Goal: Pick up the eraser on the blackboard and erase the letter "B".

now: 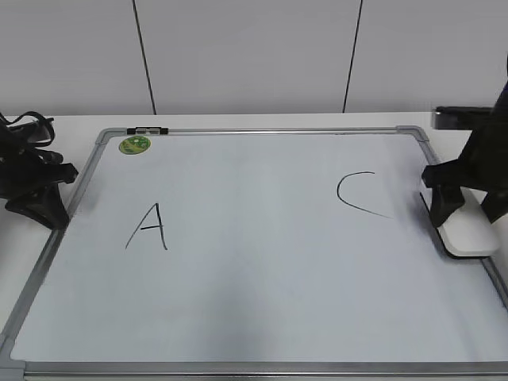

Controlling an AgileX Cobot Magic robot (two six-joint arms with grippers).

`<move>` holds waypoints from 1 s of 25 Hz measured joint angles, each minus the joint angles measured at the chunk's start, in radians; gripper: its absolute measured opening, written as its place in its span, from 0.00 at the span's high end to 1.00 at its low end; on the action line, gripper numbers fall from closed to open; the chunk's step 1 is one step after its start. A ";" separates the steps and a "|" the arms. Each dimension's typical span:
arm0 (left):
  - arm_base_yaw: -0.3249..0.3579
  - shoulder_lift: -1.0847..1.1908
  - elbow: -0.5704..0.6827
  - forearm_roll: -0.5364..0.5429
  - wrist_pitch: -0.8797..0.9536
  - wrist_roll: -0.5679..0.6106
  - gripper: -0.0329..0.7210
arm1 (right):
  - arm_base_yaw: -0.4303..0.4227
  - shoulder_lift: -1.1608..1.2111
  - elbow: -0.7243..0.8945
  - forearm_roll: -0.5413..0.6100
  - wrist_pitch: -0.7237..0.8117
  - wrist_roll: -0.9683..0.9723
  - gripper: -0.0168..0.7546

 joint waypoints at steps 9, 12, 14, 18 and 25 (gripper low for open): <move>0.000 0.001 0.000 -0.006 0.000 0.000 0.91 | -0.002 0.071 -0.033 0.004 -0.041 0.000 0.27; 0.000 0.001 0.000 -0.010 0.000 0.000 0.91 | -0.002 0.079 -0.065 0.004 -0.035 0.000 0.21; 0.000 0.001 0.000 -0.012 0.000 0.000 0.91 | -0.002 0.079 -0.108 0.004 0.003 0.000 0.17; 0.000 0.001 0.000 -0.012 0.000 0.000 0.91 | -0.002 0.079 -0.223 -0.001 0.149 0.000 0.15; 0.000 0.002 0.000 -0.001 -0.002 0.000 0.75 | -0.002 0.075 -0.414 0.008 0.238 -0.007 0.16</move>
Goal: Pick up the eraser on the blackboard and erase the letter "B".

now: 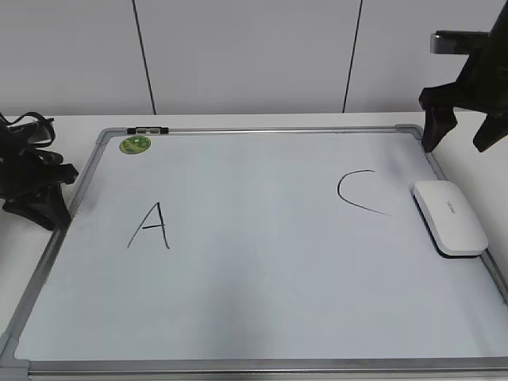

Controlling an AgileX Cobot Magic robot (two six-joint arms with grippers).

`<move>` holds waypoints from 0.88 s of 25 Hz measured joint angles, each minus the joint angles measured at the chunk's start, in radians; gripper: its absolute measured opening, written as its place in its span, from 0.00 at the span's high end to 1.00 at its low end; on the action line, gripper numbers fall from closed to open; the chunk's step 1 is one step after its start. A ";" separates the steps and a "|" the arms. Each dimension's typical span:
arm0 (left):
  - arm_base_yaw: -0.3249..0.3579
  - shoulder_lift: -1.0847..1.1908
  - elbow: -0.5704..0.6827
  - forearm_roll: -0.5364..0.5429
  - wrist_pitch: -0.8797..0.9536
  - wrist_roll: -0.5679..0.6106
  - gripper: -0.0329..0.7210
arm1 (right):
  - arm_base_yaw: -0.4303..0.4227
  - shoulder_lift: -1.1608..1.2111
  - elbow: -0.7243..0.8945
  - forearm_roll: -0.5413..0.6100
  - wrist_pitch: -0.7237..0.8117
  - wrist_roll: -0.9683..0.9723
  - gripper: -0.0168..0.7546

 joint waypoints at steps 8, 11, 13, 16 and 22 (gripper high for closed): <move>0.000 -0.048 -0.072 0.013 0.053 0.000 0.36 | 0.000 -0.113 -0.015 0.029 0.010 -0.015 0.20; 0.000 -0.100 -0.133 0.013 0.146 -0.007 0.34 | 0.000 -0.176 -0.015 0.040 0.016 -0.017 0.21; 0.000 -0.140 -0.169 0.029 0.205 -0.026 0.34 | 0.000 -0.232 -0.015 0.053 0.018 -0.017 0.21; 0.000 -0.207 -0.198 0.056 0.249 -0.047 0.34 | 0.000 -0.332 -0.005 0.063 0.024 -0.017 0.21; -0.002 -0.382 -0.202 0.068 0.269 -0.086 0.34 | 0.000 -0.558 0.146 0.065 0.034 -0.017 0.21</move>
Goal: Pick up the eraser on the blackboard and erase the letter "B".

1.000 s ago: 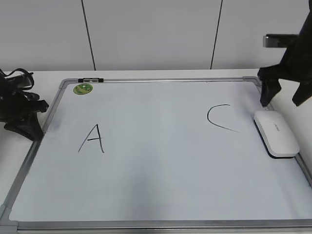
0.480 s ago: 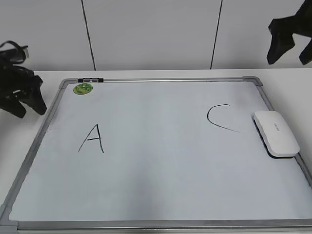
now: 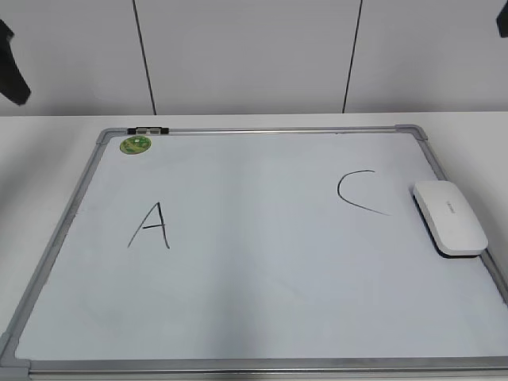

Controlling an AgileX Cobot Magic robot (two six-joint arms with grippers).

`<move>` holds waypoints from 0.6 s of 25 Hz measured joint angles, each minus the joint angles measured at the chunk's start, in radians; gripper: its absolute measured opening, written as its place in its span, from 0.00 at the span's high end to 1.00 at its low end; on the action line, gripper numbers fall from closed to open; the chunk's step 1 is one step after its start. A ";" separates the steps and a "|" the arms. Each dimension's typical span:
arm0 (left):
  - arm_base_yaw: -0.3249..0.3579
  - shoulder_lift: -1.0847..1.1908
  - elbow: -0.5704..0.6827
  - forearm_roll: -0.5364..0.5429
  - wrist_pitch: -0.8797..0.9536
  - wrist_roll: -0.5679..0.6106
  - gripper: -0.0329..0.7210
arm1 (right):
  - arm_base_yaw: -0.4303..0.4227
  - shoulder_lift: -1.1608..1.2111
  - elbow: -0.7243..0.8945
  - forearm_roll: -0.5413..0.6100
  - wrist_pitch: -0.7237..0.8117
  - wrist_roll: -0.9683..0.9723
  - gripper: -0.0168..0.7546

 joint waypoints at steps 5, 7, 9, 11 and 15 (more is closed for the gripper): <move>-0.044 -0.178 0.000 0.002 0.007 -0.011 0.34 | 0.000 -0.194 0.198 -0.008 0.002 0.000 0.21; -0.070 -0.249 0.023 0.006 0.009 -0.020 0.34 | 0.000 -0.271 0.278 -0.015 0.002 0.000 0.21; -0.094 -0.335 0.073 0.025 0.011 -0.043 0.34 | 0.000 -0.356 0.363 -0.028 0.004 0.000 0.21; -0.107 -0.423 0.148 0.038 0.018 -0.069 0.34 | 0.000 -0.440 0.442 -0.038 0.004 0.000 0.21; -0.115 -0.644 0.353 0.051 0.025 -0.096 0.34 | 0.000 -0.591 0.575 -0.041 0.006 0.000 0.21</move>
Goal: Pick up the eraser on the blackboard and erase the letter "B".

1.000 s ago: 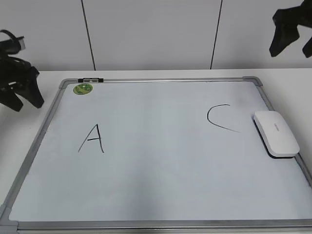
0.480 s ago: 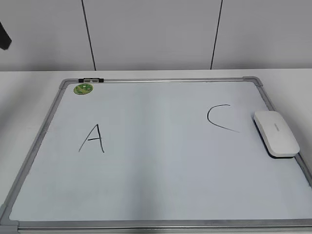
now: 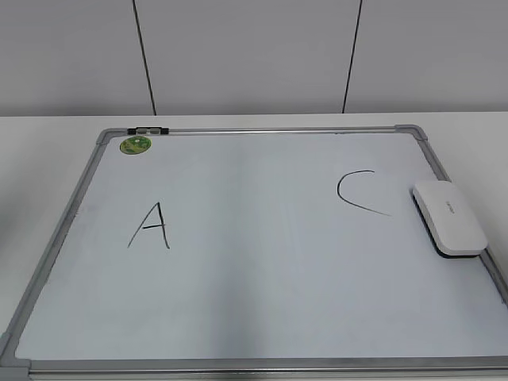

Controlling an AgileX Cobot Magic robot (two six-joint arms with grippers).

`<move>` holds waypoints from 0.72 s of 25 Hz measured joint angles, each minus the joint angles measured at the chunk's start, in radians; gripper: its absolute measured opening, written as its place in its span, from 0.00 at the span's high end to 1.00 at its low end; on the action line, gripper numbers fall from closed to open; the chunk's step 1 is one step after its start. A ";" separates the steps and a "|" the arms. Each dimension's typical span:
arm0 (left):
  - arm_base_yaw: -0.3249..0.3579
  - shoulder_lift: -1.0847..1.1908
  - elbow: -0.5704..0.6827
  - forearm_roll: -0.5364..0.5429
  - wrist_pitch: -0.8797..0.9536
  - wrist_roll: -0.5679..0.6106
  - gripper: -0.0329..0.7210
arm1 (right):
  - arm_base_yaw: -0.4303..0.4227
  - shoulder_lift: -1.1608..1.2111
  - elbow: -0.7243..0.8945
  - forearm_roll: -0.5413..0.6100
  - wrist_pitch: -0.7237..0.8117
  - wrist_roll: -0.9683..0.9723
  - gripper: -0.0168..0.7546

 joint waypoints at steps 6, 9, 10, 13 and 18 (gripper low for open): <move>0.000 -0.331 0.284 0.038 0.008 -0.007 0.34 | 0.000 -0.233 0.124 0.004 0.002 0.019 0.21; 0.000 -0.477 0.404 0.072 0.012 -0.008 0.34 | 0.000 -0.329 0.163 0.004 0.004 0.021 0.21; 0.000 -0.513 0.434 0.087 0.012 -0.008 0.34 | 0.000 -0.360 0.175 0.004 0.006 0.021 0.21; 0.000 -0.627 0.525 0.120 0.015 -0.011 0.34 | 0.000 -0.438 0.233 0.001 0.008 0.021 0.21; 0.000 -0.735 0.646 0.157 0.003 -0.011 0.34 | 0.000 -0.503 0.360 -0.024 0.008 0.023 0.21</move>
